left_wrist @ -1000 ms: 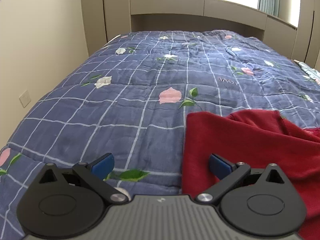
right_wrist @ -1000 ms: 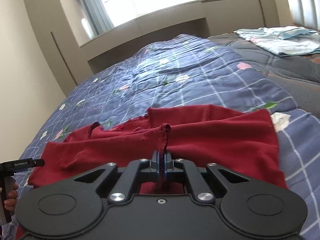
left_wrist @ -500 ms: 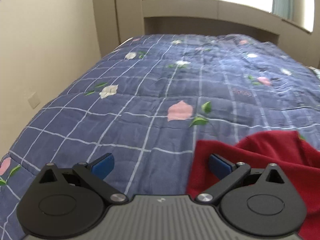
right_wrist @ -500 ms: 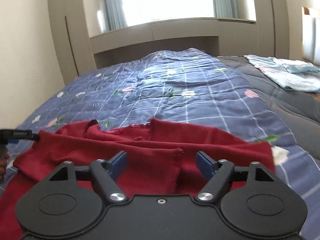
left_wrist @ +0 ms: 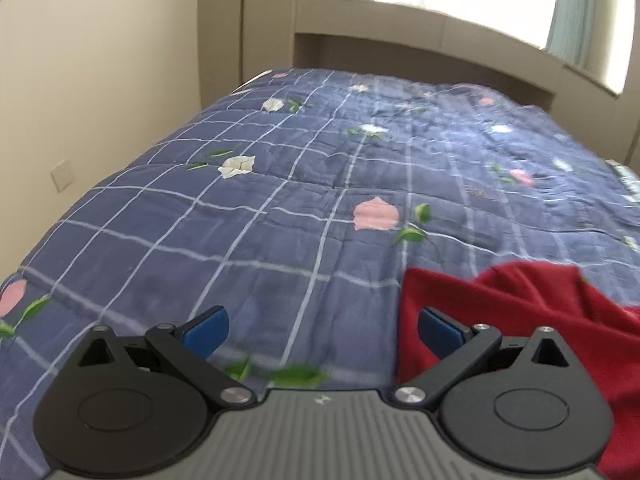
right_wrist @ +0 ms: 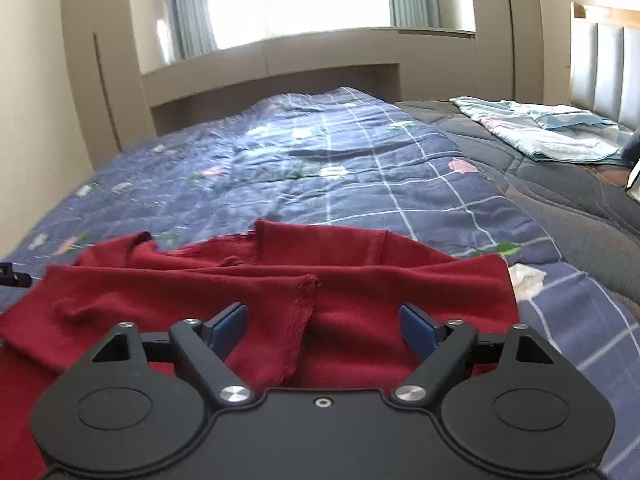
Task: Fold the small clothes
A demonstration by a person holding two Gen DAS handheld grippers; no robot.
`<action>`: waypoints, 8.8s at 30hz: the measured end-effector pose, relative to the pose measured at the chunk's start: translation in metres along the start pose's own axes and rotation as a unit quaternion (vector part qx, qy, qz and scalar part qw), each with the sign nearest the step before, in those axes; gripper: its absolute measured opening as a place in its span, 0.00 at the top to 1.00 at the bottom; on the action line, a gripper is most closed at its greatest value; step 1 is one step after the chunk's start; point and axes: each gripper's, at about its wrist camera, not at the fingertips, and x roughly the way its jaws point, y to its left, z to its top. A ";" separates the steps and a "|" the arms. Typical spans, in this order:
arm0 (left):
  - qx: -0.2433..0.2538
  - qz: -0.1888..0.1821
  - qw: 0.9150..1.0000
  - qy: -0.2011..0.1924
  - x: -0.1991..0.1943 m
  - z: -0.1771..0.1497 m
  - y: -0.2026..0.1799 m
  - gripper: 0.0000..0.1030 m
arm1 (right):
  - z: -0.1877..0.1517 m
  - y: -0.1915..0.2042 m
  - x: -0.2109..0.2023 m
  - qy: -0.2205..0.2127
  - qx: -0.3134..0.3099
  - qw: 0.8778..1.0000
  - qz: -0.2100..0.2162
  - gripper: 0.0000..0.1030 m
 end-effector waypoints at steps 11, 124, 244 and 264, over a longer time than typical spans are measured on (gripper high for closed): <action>0.074 0.004 0.997 0.008 -0.052 -0.066 0.006 0.00 | -0.028 0.014 -0.010 0.013 -0.040 0.999 -0.017 0.01; 0.562 -0.077 0.822 -0.038 -0.305 -0.277 0.006 0.11 | -0.208 0.114 -0.309 0.078 -0.291 0.949 0.098 0.28; 0.148 -0.056 0.985 0.072 0.013 0.062 -0.126 0.95 | 0.089 0.026 0.070 0.090 -0.286 0.953 0.045 0.95; 0.133 -0.056 0.985 0.089 0.020 0.061 -0.132 0.37 | 0.078 0.013 0.092 0.099 -0.250 0.963 0.031 0.64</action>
